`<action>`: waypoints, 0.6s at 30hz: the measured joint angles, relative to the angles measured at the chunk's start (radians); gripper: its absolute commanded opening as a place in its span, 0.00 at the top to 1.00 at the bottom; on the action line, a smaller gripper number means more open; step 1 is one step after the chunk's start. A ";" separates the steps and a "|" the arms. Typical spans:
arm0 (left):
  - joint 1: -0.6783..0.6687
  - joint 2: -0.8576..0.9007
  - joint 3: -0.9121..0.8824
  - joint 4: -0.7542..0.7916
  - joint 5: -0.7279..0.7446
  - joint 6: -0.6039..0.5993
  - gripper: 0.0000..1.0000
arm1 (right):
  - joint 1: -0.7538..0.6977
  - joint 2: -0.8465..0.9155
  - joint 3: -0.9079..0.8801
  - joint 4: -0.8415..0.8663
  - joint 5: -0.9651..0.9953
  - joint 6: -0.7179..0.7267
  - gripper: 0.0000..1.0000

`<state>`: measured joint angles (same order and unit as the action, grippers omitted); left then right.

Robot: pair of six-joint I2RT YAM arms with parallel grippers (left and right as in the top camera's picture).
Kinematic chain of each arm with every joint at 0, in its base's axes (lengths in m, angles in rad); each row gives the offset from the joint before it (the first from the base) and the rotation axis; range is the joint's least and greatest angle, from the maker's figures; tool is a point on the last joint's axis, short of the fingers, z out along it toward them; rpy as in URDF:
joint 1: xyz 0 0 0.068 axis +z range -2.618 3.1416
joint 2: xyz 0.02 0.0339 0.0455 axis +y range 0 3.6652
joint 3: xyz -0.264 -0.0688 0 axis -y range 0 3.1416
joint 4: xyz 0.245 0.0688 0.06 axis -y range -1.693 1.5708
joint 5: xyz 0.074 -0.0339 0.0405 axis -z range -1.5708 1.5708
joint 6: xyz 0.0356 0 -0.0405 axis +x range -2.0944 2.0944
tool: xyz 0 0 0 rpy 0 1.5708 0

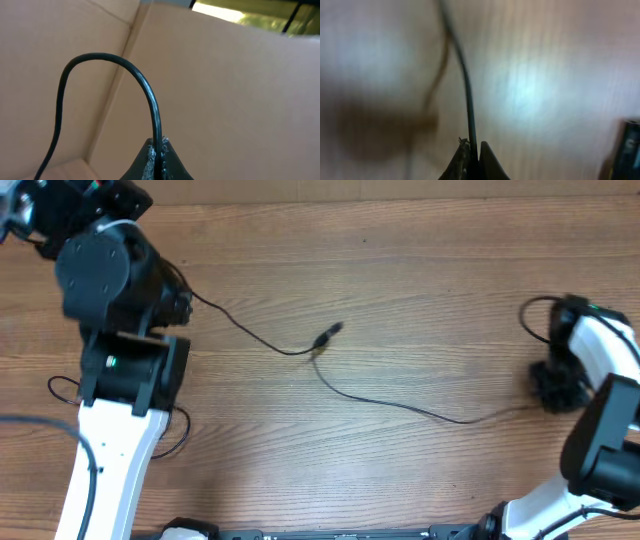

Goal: Untangle cables

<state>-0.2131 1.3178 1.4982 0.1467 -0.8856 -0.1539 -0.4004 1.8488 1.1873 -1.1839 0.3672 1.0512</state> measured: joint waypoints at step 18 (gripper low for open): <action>0.174 0.260 0.000 -0.227 0.319 -0.106 0.96 | -0.216 0.000 -0.084 0.192 -0.261 -0.237 0.96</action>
<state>-0.0395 1.5776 1.4982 -0.0803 -0.5671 -0.2604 -0.6167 1.8488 1.1030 -0.9924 0.1059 0.8139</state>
